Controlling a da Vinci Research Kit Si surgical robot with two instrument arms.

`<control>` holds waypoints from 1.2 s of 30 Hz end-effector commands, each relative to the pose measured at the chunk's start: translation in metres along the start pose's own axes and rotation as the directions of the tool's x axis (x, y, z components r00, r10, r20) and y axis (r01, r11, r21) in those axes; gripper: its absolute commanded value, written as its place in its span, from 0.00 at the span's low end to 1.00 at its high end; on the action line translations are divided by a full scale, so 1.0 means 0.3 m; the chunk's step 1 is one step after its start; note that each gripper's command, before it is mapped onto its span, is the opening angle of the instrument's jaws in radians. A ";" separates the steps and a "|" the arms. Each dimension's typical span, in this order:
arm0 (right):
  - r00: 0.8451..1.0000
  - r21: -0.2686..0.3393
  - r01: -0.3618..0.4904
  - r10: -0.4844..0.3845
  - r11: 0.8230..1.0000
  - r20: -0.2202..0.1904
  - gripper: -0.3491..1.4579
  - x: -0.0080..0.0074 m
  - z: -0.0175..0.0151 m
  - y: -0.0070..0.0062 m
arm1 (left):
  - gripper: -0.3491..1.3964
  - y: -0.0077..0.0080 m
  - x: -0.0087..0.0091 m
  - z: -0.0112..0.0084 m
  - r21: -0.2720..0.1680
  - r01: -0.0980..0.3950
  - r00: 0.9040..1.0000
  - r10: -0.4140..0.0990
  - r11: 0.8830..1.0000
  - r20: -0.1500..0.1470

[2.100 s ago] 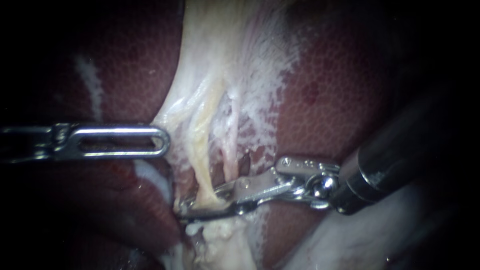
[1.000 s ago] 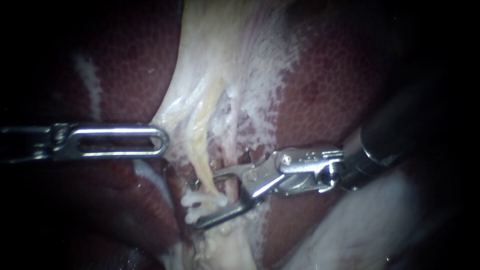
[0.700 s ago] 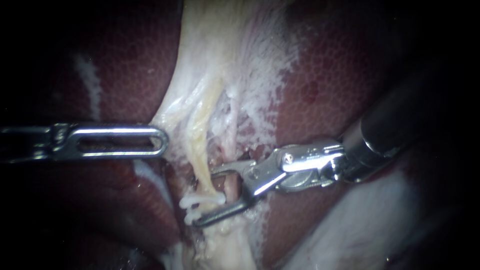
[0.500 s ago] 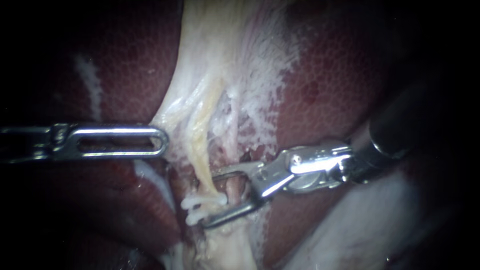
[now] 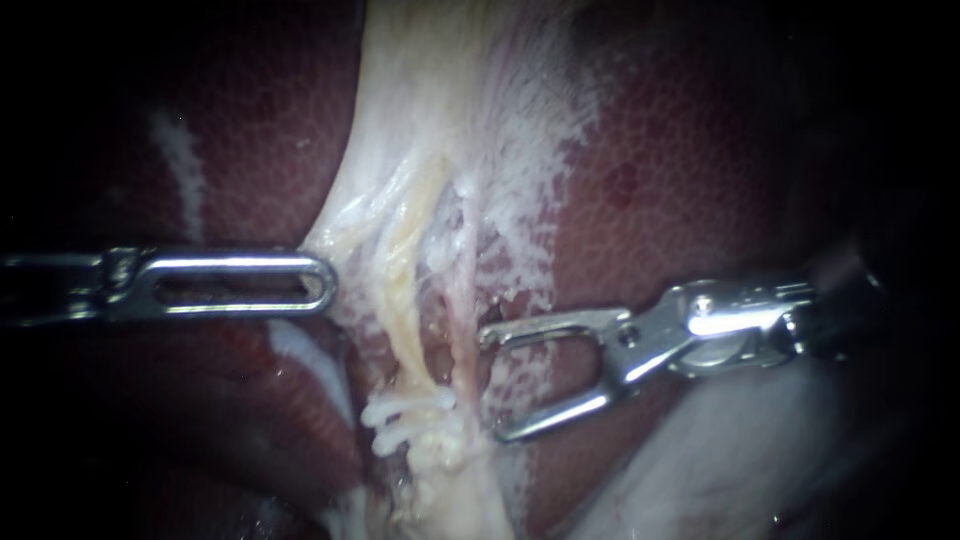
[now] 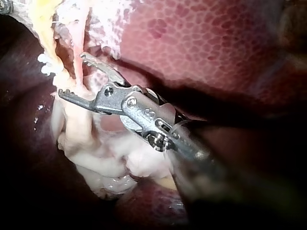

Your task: Going back second clip left tube

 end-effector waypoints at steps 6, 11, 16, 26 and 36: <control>0.999 -0.032 0.026 -0.027 0.999 -0.018 0.52 0.0063 -0.010 0.0005 | 0.00 0.0000 0.0004 0.0006 -0.001 -0.001 1.000 0.001 1.000 0.001; 0.999 -0.039 0.038 -0.039 0.999 -0.029 0.52 0.0094 -0.014 0.0001 | 0.00 0.0000 0.0006 0.0008 -0.002 -0.001 1.000 0.001 1.000 0.001; 0.999 -0.041 0.042 -0.043 0.998 -0.029 0.52 0.0097 -0.015 -0.0002 | 0.00 0.0001 0.0010 0.0012 -0.002 -0.002 1.000 0.002 1.000 0.002; 0.999 -0.041 0.042 -0.043 0.998 -0.028 0.52 0.0092 -0.017 -0.0007 | 0.00 0.0037 0.0040 0.0039 -0.004 -0.009 1.000 0.009 1.000 0.004; 0.998 -0.043 0.047 -0.048 0.998 -0.027 0.52 0.0086 -0.018 -0.0011 | 0.00 0.0070 0.0088 0.0092 -0.011 -0.018 1.000 0.018 1.000 -0.001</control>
